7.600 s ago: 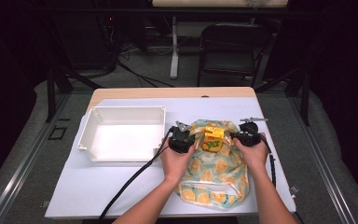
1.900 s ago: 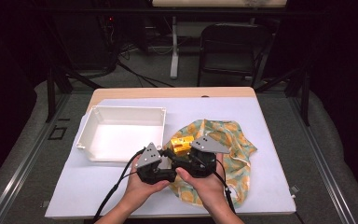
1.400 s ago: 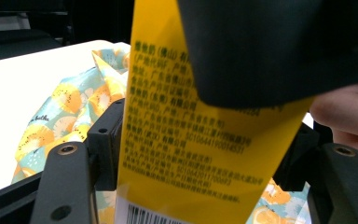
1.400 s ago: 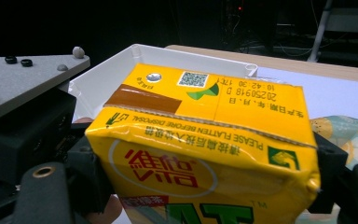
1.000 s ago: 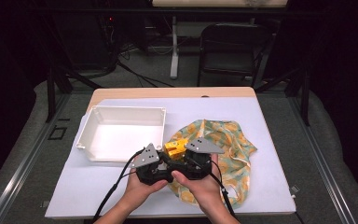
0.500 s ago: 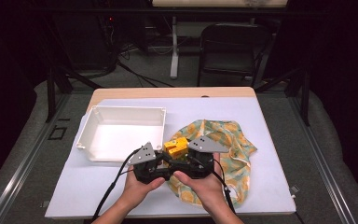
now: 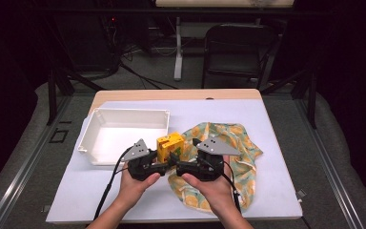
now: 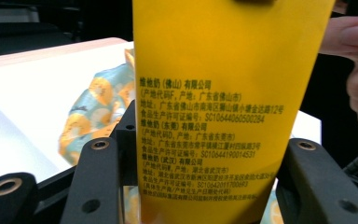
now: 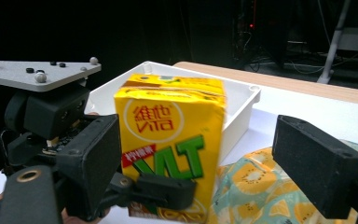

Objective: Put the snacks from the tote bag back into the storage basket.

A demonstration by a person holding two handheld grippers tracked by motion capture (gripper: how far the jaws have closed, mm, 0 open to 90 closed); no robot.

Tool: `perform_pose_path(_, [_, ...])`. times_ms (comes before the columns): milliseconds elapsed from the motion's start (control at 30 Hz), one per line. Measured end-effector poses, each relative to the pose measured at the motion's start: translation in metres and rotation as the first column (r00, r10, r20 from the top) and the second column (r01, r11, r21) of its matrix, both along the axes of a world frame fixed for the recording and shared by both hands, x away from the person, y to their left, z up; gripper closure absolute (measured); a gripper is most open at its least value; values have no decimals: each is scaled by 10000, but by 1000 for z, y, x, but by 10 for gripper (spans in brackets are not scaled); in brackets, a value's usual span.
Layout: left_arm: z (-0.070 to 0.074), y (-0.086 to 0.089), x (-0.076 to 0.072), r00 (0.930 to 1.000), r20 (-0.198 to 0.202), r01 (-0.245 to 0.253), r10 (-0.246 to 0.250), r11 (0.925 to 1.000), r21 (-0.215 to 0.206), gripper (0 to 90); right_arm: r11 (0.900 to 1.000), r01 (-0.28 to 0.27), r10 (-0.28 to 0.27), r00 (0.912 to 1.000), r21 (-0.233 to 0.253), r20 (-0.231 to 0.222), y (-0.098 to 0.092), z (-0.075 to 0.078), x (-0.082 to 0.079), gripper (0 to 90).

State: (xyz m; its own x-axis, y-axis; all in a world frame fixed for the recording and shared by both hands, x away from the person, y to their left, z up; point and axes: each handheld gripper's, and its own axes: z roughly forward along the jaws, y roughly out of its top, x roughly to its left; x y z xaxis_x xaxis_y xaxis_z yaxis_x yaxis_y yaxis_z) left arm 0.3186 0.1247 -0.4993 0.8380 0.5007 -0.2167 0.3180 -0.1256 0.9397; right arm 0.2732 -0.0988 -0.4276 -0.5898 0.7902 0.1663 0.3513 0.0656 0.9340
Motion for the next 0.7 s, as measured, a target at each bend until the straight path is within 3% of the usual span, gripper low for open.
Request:
perform_pose_path(267, [1, 13, 6, 9991, -74, -419, 419, 9991, -25, 509, 9992, 391, -391, 9992, -70, -24, -12, -2, 4, 154])
perform_pose_path(700, [4, 33, 13, 9957, 41, -926, 926, 9956, -130, 509, 9915, 1204, -1223, 9917, -489, -385, -39, -23, 14, 155])
